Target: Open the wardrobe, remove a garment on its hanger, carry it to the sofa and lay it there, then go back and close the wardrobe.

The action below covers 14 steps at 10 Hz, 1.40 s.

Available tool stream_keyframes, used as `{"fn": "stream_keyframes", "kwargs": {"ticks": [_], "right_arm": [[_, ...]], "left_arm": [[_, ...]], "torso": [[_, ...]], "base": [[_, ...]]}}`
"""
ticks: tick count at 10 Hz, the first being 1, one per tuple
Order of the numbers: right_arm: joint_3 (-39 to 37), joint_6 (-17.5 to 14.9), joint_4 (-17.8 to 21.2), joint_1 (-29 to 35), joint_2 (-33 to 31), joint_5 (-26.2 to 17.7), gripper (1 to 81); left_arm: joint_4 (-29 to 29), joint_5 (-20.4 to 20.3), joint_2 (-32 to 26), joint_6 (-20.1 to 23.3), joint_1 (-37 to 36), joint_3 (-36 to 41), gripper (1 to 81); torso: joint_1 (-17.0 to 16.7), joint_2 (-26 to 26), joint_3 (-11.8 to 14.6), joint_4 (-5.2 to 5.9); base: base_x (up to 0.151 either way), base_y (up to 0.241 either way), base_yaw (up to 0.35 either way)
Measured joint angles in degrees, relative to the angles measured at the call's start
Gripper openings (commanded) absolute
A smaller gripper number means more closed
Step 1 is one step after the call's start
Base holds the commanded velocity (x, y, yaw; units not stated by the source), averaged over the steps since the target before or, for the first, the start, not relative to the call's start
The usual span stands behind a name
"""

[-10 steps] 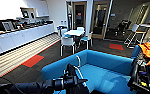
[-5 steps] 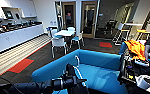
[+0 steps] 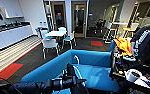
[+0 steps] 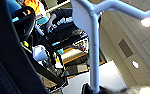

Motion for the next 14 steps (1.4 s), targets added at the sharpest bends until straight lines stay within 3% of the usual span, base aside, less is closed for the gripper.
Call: {"fn": "stream_keyframes", "kwargs": {"ticks": [11,14], "right_arm": [[0.0,0.0,0.0,0.1,0.3,-0.2,81.1],[0.0,-0.1,-0.1,-0.7,0.3,-0.2,81.1]], "left_arm": [[0.0,0.4,-0.5,0.1,1.1,0.6,1.0],[0.1,0.4,-0.5,0.1,1.5,0.8,1.0]], "torso": [[0.0,0.0,0.0,0.0],[-0.1,-0.1,0.0,0.0]], "base": [[0.0,0.0,-0.011],[0.088,0.0,0.0]]}}
